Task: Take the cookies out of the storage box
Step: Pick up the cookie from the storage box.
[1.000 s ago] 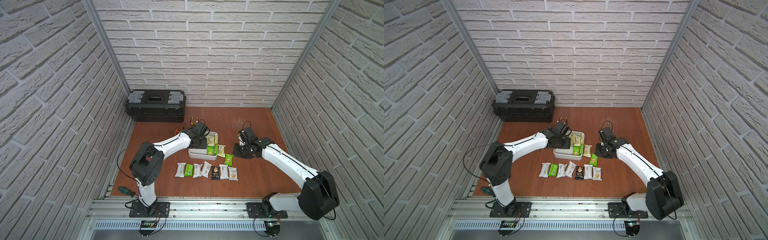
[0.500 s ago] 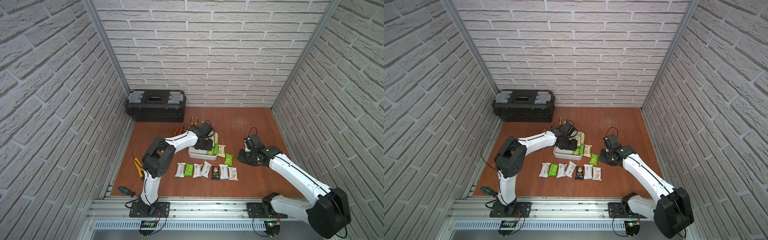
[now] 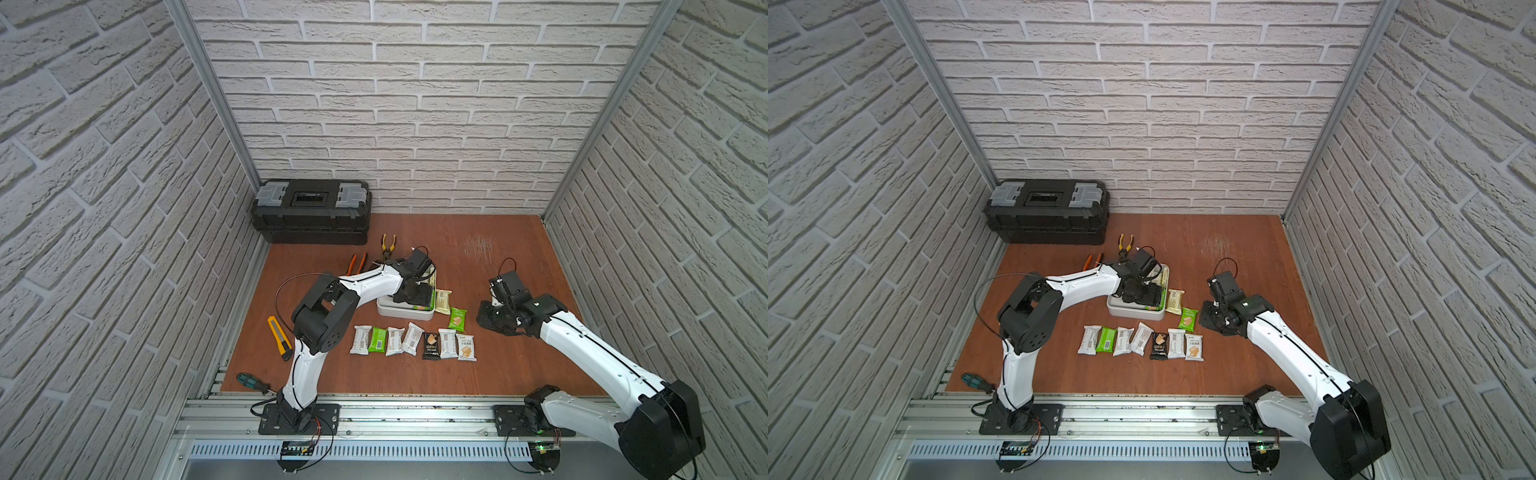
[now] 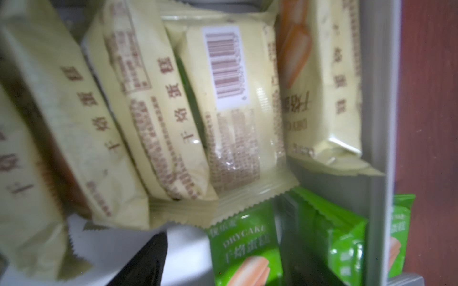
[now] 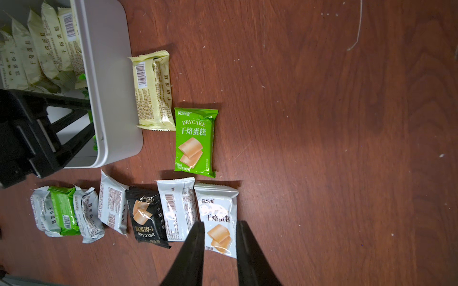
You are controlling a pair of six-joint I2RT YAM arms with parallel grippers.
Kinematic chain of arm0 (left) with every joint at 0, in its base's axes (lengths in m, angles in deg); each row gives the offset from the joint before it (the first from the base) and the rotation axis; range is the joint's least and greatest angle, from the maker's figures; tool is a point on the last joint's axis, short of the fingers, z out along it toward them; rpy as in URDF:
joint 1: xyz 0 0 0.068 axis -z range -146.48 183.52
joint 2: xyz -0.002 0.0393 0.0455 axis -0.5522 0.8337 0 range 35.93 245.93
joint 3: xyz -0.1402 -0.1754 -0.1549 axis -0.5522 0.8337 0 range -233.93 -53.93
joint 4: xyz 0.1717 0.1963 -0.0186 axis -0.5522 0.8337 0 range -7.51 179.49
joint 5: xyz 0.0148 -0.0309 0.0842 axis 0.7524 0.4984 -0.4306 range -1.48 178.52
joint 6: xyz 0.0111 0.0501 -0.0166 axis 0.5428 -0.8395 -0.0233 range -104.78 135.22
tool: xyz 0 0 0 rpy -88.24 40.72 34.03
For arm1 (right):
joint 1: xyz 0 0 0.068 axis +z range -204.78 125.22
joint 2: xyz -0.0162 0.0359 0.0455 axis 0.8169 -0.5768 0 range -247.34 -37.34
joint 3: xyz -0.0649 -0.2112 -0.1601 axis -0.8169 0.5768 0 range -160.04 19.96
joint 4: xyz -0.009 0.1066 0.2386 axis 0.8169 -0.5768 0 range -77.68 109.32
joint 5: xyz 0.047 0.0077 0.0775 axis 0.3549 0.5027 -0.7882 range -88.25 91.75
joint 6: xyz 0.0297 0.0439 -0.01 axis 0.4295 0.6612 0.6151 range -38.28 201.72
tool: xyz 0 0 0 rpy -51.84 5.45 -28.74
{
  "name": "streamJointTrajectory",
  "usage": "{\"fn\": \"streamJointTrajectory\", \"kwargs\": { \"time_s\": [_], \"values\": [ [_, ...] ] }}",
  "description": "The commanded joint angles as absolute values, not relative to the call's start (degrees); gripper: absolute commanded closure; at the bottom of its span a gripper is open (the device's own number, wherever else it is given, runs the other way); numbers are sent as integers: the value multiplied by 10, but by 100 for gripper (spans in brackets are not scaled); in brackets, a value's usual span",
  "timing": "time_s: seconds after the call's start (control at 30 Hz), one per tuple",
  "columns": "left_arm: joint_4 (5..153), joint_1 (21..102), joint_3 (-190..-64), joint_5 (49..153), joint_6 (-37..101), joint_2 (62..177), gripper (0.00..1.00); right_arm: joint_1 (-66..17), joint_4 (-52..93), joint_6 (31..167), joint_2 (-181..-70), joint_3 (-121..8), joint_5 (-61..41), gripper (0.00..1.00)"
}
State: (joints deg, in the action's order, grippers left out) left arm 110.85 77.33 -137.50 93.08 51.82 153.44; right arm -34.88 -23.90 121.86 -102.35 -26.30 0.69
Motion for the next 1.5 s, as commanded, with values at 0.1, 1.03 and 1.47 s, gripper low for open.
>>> {"fn": "streamJointTrajectory", "kwargs": {
  "time_s": [0.1, 1.03, 1.47],
  "values": [
    [1116, 776, -1401, 925, 515, 1570, 23, -353, -239, 1228, -1006, -257, 15, 72],
    [1169, 782, -1361, 809, 532, 1547, 32, -354, -202, 1244, -1033, -260, -2, 72],
    [1174, 784, -1381, 799, 534, 1563, 50, -354, -204, 1247, -1018, -250, 0, 73]
  ]
}}
